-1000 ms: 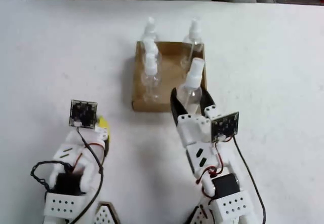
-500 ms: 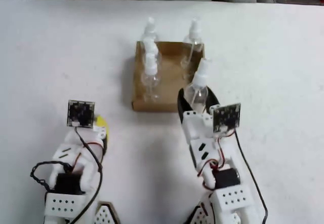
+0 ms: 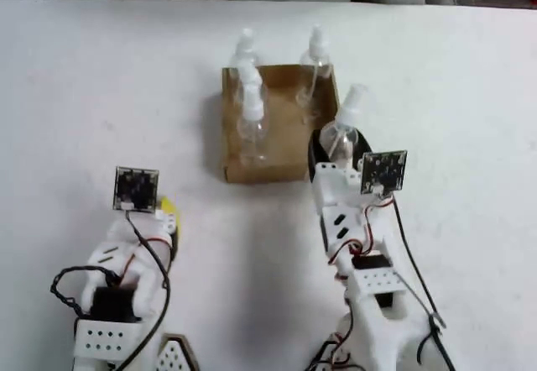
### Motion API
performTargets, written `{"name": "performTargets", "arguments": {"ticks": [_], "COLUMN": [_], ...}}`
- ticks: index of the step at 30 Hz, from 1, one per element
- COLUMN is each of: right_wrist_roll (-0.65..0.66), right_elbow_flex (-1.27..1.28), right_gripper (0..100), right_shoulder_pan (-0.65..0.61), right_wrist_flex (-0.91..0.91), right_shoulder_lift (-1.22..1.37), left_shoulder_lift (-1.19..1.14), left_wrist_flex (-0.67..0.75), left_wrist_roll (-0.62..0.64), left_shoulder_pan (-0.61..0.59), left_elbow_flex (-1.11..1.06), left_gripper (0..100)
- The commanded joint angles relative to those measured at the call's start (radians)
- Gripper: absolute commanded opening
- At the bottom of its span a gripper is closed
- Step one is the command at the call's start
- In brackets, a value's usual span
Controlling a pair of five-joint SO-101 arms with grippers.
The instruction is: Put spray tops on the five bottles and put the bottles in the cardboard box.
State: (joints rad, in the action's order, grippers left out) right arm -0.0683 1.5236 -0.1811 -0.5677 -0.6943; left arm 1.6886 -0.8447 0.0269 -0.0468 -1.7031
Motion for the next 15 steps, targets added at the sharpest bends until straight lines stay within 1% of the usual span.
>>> {"name": "performTargets", "arguments": {"ticks": [1, 6, 10, 15], "right_wrist_roll": [-0.006, -0.005, -0.003, -0.005], "right_elbow_flex": [-0.104, -0.138, -0.137, -0.140], "right_gripper": [1.6, 1.6, 1.6, 1.6], "right_shoulder_pan": [0.008, 0.008, 0.036, 0.084], "right_wrist_flex": [-0.119, -0.148, -0.143, -0.039], "right_shoulder_lift": [0.090, 0.202, 0.157, 0.070], "left_shoulder_lift": [0.010, 0.010, 0.010, 0.010], "left_wrist_flex": [-0.006, 0.000, 0.000, 0.002], "left_wrist_roll": [-0.002, -0.002, -0.002, -0.002], "left_shoulder_pan": [-0.005, -0.004, -0.004, -0.004], "left_elbow_flex": [0.003, 0.003, 0.003, 0.003], "left_gripper": [6, 6, 6, 6]}}
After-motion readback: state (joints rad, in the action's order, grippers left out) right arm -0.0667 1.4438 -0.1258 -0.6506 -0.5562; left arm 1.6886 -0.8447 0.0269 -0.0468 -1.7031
